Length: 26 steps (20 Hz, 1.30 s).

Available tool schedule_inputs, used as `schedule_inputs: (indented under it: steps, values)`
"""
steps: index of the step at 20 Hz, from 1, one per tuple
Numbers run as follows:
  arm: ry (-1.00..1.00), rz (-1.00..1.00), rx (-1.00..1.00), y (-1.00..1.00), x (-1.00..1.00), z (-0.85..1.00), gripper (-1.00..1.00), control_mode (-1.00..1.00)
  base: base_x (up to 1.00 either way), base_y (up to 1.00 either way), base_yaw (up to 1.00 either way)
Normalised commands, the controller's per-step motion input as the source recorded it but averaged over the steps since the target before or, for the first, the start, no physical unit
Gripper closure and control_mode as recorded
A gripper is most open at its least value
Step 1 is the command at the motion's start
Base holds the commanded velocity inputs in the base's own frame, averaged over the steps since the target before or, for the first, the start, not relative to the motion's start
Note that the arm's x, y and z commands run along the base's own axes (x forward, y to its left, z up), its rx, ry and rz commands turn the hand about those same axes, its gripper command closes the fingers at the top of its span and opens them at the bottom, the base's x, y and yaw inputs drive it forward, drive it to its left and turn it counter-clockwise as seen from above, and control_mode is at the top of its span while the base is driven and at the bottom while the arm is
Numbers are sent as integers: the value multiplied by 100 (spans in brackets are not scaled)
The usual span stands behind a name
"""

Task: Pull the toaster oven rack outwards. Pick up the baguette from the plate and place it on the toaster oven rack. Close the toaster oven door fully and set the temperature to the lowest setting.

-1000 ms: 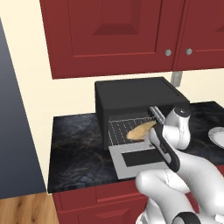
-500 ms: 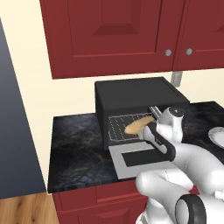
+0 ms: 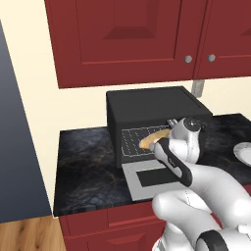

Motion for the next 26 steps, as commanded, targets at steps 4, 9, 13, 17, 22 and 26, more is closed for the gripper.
schedule_inputs:
  steps: [4,9,13,17,22,26]
  values:
    - [-3,-1,-2,3,-9,-3,-100,-100,0,0,0]
    - [3,-1,-1,0,-23,-11,-100,-100,0,0,0]
    - [4,0,-1,1,-16,-17,-100,-100,0,0,0]
    - [2,0,-1,16,3,-49,-100,-100,0,0,0]
    - [1,0,0,19,17,-42,-100,-100,0,0,0]
    - [12,0,-1,2,5,-49,-100,-100,0,0,0]
